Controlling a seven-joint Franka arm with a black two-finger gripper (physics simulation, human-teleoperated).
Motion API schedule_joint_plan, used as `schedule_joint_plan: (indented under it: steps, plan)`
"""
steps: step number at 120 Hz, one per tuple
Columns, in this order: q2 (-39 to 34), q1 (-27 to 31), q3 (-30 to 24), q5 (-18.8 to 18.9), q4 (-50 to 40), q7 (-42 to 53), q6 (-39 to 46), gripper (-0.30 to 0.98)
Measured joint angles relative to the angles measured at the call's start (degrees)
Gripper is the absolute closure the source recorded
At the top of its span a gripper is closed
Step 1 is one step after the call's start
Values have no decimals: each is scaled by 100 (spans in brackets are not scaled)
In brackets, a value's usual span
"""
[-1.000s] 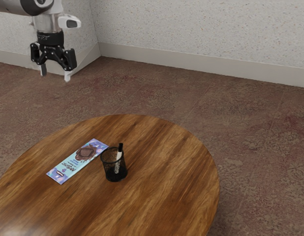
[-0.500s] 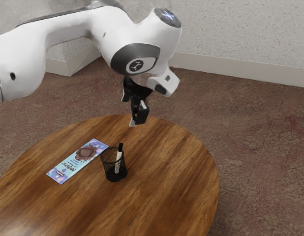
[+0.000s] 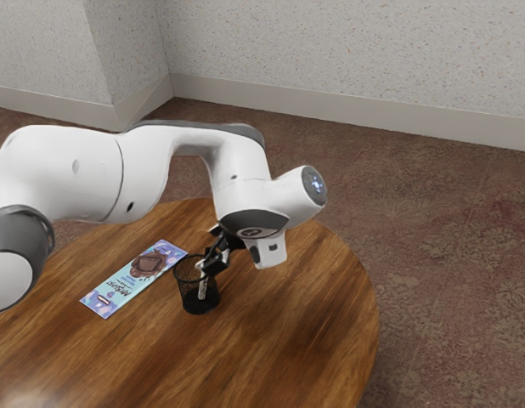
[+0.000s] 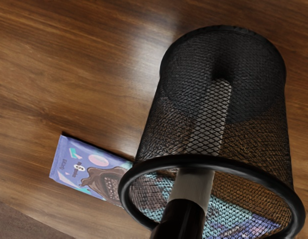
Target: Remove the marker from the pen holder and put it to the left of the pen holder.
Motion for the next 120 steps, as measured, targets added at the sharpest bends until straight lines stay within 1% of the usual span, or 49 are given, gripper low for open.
schedule_joint_plan:
  steps: [14, 37, 56, 69, 78, 99, 120]
  plan:
    - [70, 3, 0, 129, 0, 362, 54, 15]
    - [160, -3, -1, 176, -19, 805, 93, 24]
    - [166, 9, 0, 183, -17, 987, 105, 45]
    - [174, 5, 0, 174, -23, 1061, 109, 53]
    - [194, 4, 1, 183, -24, 1073, 112, 60]
    - [156, 0, 49, 220, 7, 1041, 64, 70]
    - [-98, -44, 11, 230, 443, 1054, -514, 75]
